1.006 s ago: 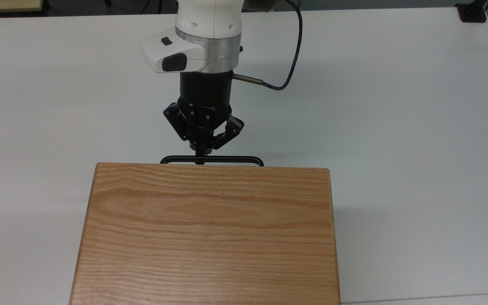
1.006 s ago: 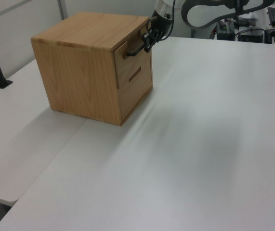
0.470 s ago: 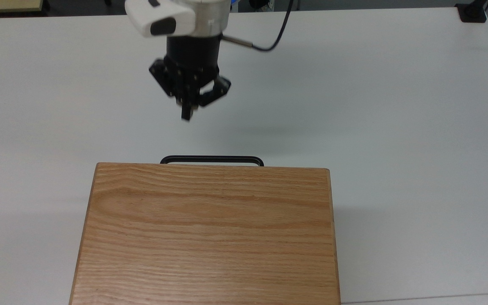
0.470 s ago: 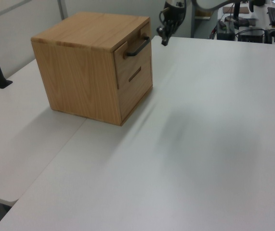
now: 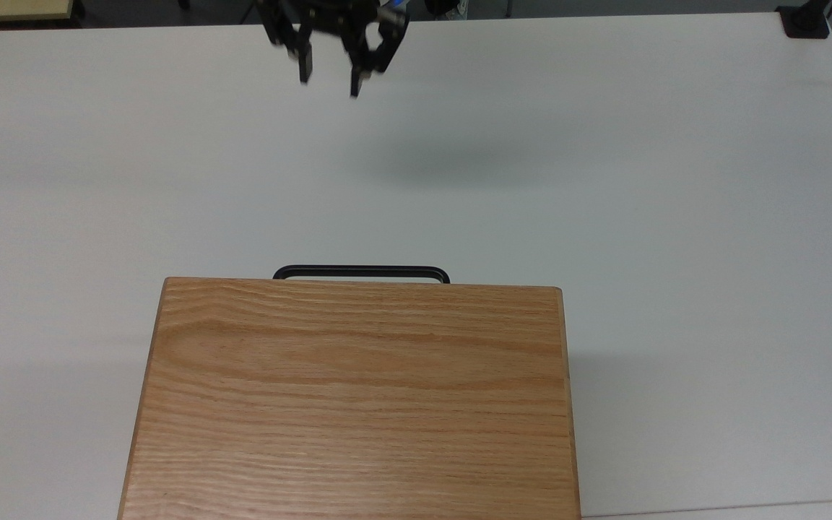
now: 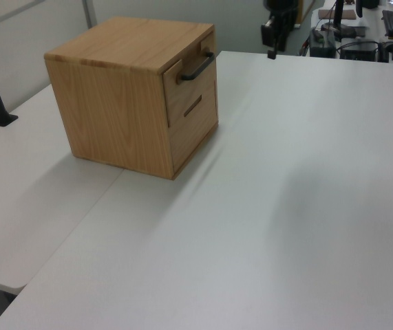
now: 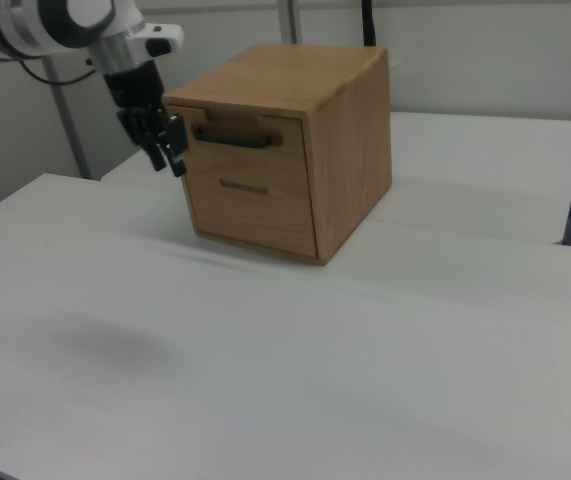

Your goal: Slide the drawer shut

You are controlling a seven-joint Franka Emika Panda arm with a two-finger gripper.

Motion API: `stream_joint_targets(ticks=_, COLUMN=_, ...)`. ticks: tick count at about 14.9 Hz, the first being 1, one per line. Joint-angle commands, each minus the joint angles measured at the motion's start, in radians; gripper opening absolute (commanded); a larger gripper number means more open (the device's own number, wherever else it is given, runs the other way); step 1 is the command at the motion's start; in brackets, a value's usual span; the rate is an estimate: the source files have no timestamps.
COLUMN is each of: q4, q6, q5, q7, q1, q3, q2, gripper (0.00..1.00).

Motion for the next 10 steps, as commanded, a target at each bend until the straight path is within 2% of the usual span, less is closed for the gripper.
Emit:
stream_joint_targets(ticks=1, q4=-0.104, q6=-0.068, q5=0.062, q7=-0.013, q1=0.006, q3=0.005, q2=-0.115, gripper=1.0)
stream_joint_targets(ticks=3, q4=-0.136, q6=-0.075, q5=0.118, q7=-0.02, q1=0.004, q3=0.005, q2=-0.151, gripper=1.0)
stream_joint_targets(ticks=5, q4=-0.21, q6=-0.053, q5=0.122, q7=-0.025, q1=0.005, q3=0.005, q2=-0.205, gripper=1.0)
stream_joint_targets(ticks=7, q4=-0.233, q6=-0.014, q5=0.122, q7=-0.029, q1=0.005, q3=0.005, q2=-0.216, gripper=1.0)
stream_joint_targets(ticks=10, q4=-0.232, q6=0.0, q5=0.122, q7=-0.182, q1=-0.008, q3=0.0, q2=-0.208, gripper=1.0)
